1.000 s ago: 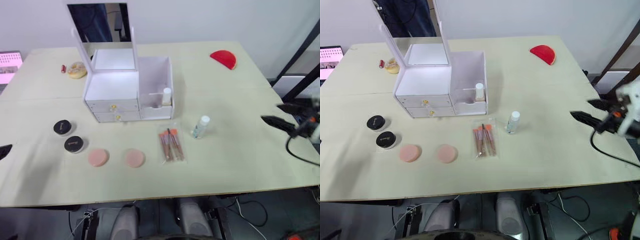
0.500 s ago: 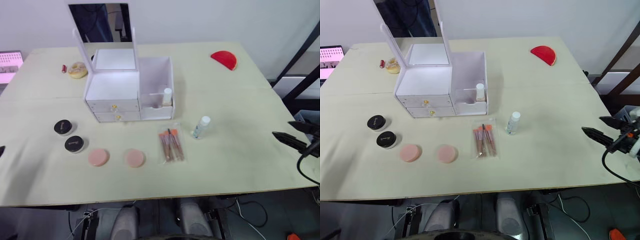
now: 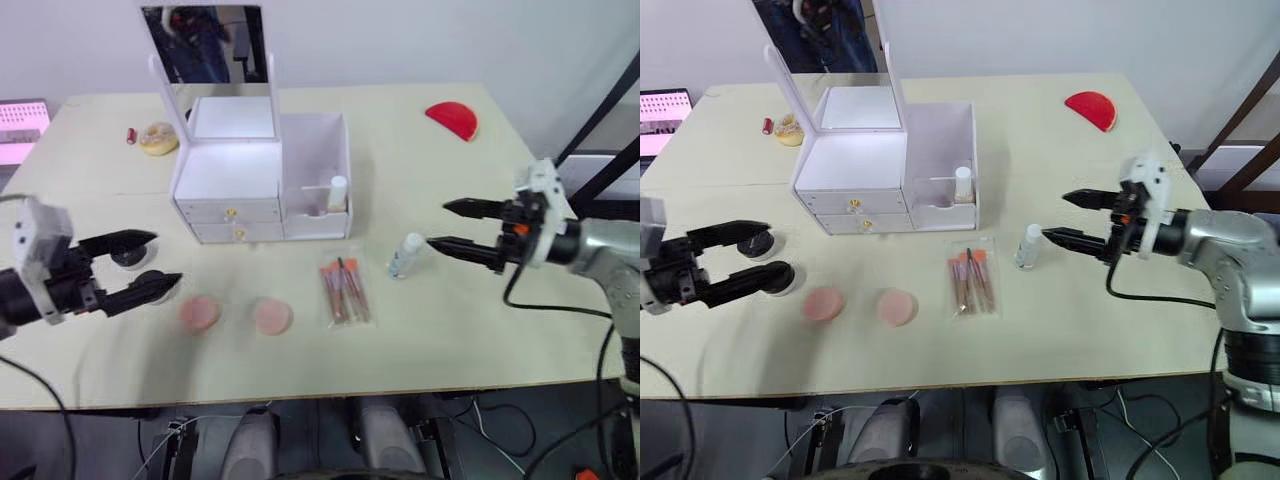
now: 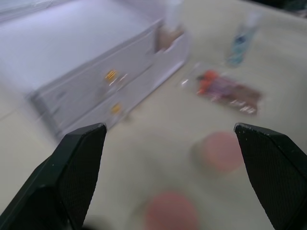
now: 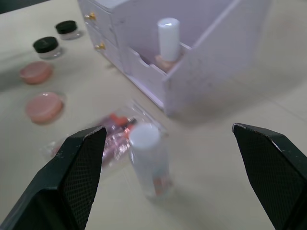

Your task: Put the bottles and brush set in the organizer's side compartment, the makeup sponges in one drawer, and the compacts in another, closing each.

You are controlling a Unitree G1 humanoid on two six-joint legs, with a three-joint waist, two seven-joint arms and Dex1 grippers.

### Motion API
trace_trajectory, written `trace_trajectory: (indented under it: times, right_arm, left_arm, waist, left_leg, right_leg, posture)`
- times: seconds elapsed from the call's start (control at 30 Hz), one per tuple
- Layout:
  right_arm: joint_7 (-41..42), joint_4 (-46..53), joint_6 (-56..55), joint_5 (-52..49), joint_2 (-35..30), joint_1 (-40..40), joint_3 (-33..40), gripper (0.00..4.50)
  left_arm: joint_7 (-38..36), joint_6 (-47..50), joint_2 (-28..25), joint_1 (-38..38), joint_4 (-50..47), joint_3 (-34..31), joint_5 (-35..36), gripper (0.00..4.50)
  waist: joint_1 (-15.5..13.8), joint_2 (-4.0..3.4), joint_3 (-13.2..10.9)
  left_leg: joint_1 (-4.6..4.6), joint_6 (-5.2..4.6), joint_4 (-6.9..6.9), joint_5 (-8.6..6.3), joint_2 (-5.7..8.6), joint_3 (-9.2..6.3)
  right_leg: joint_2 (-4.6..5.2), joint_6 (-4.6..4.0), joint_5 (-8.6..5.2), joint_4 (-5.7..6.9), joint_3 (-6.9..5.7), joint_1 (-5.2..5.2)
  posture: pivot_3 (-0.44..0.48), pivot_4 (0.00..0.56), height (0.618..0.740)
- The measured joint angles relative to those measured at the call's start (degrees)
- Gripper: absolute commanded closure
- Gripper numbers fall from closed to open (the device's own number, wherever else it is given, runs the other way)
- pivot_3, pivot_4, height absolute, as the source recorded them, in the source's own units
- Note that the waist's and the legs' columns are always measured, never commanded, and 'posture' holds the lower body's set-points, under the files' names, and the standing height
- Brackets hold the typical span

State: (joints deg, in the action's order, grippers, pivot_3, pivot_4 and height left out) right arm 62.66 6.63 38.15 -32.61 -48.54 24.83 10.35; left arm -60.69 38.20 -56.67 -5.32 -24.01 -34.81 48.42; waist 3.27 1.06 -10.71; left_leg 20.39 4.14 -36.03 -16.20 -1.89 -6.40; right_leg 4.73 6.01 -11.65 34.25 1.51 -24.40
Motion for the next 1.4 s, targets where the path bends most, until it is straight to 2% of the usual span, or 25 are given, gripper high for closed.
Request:
trace_trajectory:
  times: [0.13, 0.3, 0.83, 0.93, 1.13, 1.4]
  right_arm:
    - [-0.2, -1.7, 0.3, 0.5, 0.6, 2.5, -3.5, 0.02]
    - [0.3, -4.2, -0.9, 1.8, 1.6, 2.4, -5.9, 0.02]
    - [0.7, -7.8, -4.8, 4.4, 2.6, 1.5, -8.0, 0.02]
    - [0.7, -8.0, -4.8, 4.5, 2.7, 1.4, -8.1, 0.89]
    - [0.6, -8.0, -5.6, 4.8, 3.0, 1.2, -8.1, 3.82]
    - [0.7, -7.8, -5.4, 4.7, 3.1, 1.2, -8.0, 3.82]
  left_arm:
    - [2.0, 3.6, -0.5, 0.9, -6.7, 2.2, 3.5, 0.0]
    - [4.7, 5.3, -0.5, 1.6, -10.5, 2.7, 5.6, 0.0]
    - [7.6, 6.4, -0.6, 2.8, -11.6, 3.4, 7.3, 0.0]
    - [8.0, 6.5, -0.6, 2.9, -11.9, 3.4, 7.4, 0.0]
    - [8.6, 6.7, -0.6, 3.8, -12.1, 3.5, 8.6, 0.0]
    - [9.0, 7.5, -0.6, 3.9, -12.1, 3.6, 9.2, 0.0]
  waist:
    - [-0.6, 0.0, 0.0]
    - [-0.9, 0.0, 0.0]
    - [-0.8, 0.0, 0.0]
    - [-0.8, 0.0, 0.0]
    - [-0.8, 0.01, 0.0]
    - [-0.8, 0.01, 0.0]
  left_leg:
    - [0.02, 0.0, -0.05, 0.0, 0.0, 0.0]
    - [0.01, -0.01, -0.09, 0.01, 0.01, -0.01]
    - [0.02, -0.01, -0.09, 0.01, 0.01, -0.01]
    - [0.01, -0.01, -0.09, 0.01, 0.01, -0.01]
    - [0.0, -0.01, -0.09, 0.01, 0.01, -0.01]
    - [0.0, -0.01, -0.09, 0.01, 0.01, -0.01]
  right_leg:
    - [-0.01, -0.01, 0.0, -0.02, 0.0, 0.0]
    - [-0.01, -0.03, 0.01, 0.02, 0.0, 0.01]
    - [-0.02, -0.03, 0.01, 0.01, 0.0, 0.01]
    - [-0.02, -0.03, 0.01, 0.01, 0.0, 0.01]
    - [-0.02, -0.03, 0.01, 0.01, 0.0, 0.03]
    - [-0.02, -0.03, 0.01, 0.01, 0.0, 0.03]
  posture:
    - [0.0, 0.15, 0.739]
    - [0.0, 0.15, 0.739]
    - [0.0, 0.15, 0.739]
    - [0.0, 0.15, 0.739]
    - [0.0, 0.15, 0.739]
    - [0.0, 0.15, 0.739]
